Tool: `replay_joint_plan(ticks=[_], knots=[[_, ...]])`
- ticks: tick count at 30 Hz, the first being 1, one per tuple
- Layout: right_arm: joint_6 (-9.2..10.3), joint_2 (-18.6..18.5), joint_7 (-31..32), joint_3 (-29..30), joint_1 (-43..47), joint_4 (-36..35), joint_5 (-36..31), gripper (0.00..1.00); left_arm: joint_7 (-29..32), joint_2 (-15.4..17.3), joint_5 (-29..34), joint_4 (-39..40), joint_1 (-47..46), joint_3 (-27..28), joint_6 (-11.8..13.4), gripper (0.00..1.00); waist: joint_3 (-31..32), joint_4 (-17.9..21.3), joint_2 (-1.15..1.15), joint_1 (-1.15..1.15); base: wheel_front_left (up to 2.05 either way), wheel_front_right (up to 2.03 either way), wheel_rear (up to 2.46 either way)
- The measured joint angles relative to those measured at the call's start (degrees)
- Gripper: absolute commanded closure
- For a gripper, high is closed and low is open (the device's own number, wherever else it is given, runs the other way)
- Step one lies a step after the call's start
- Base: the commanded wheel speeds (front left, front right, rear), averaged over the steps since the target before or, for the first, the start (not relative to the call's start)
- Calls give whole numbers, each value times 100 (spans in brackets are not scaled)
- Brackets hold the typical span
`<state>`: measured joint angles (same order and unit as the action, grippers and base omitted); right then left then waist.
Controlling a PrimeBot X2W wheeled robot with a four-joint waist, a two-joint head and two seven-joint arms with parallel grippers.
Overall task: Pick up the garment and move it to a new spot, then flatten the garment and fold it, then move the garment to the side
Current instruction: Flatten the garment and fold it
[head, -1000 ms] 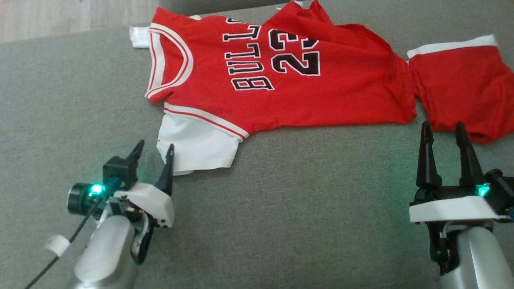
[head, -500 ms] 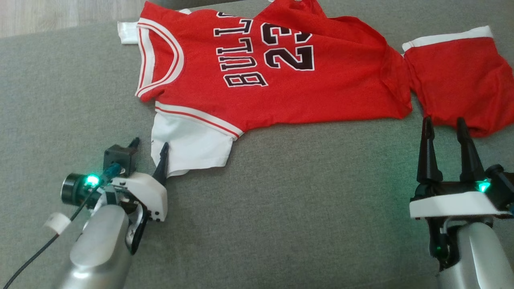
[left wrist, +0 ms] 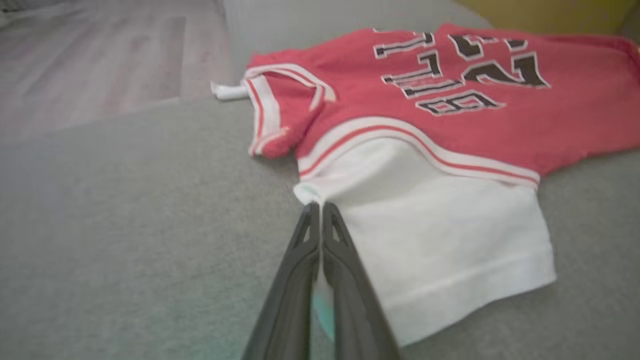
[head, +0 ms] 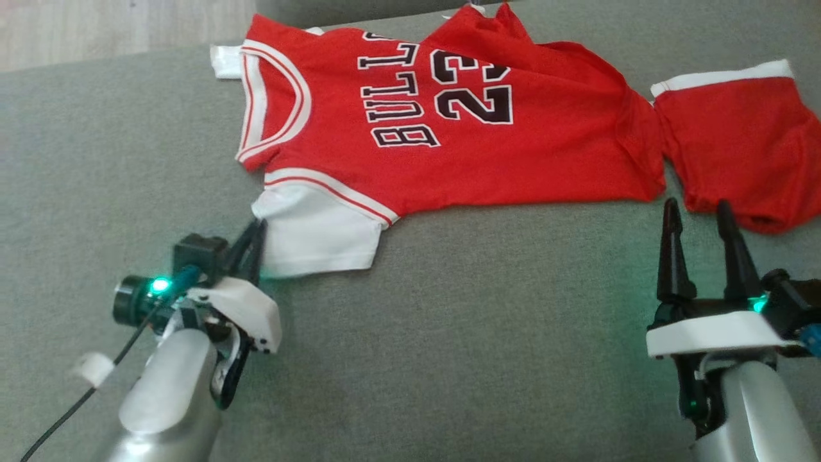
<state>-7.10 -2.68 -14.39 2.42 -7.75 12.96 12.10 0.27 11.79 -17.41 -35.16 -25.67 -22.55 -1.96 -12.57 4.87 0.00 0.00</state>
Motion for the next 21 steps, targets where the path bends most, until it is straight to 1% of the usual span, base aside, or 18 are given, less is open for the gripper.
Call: replay_joint_plan(ticks=[2, 4, 8, 10, 13, 17, 21], knots=[[0, 0, 0, -12, -2, 107, -12, 0, -218, 0, -77, 186, 17, 114, 102, 100, 37, -57, 0, 0, 0, 0, 0], [0, 0, 0, -16, -3, 265, -80, 0, -402, -13, -182, 394, 18, 223, 109, 100, 69, -120, 0, 0, 0, 0, 0], [0, 0, 15, 18, -82, 727, -260, 0, -714, -37, -254, 829, 96, 339, 219, 100, 124, -254, 0, 0, 0, 0, 0], [0, -1, 118, 51, -220, 981, -385, 0, -826, -62, -299, 1035, 190, 401, 293, 100, 140, -313, 0, 0, 0, 0, 0], [0, -2, 294, 124, -480, 1384, -556, 0, -877, -85, -297, 1280, 308, 387, 345, 100, 144, -416, 0, 0, 0, 0, 0], [0, 0, 445, 194, -867, 1895, -642, 0, -857, -133, -296, 1500, 396, 299, 354, 100, 113, -545, 0, 0, 0, 0, 0], [0, -1, 606, 442, -1218, 2464, -825, 0, -833, -157, -296, 1618, 399, 212, 353, 100, 64, -656, 0, 0, 0, 0, 0]])
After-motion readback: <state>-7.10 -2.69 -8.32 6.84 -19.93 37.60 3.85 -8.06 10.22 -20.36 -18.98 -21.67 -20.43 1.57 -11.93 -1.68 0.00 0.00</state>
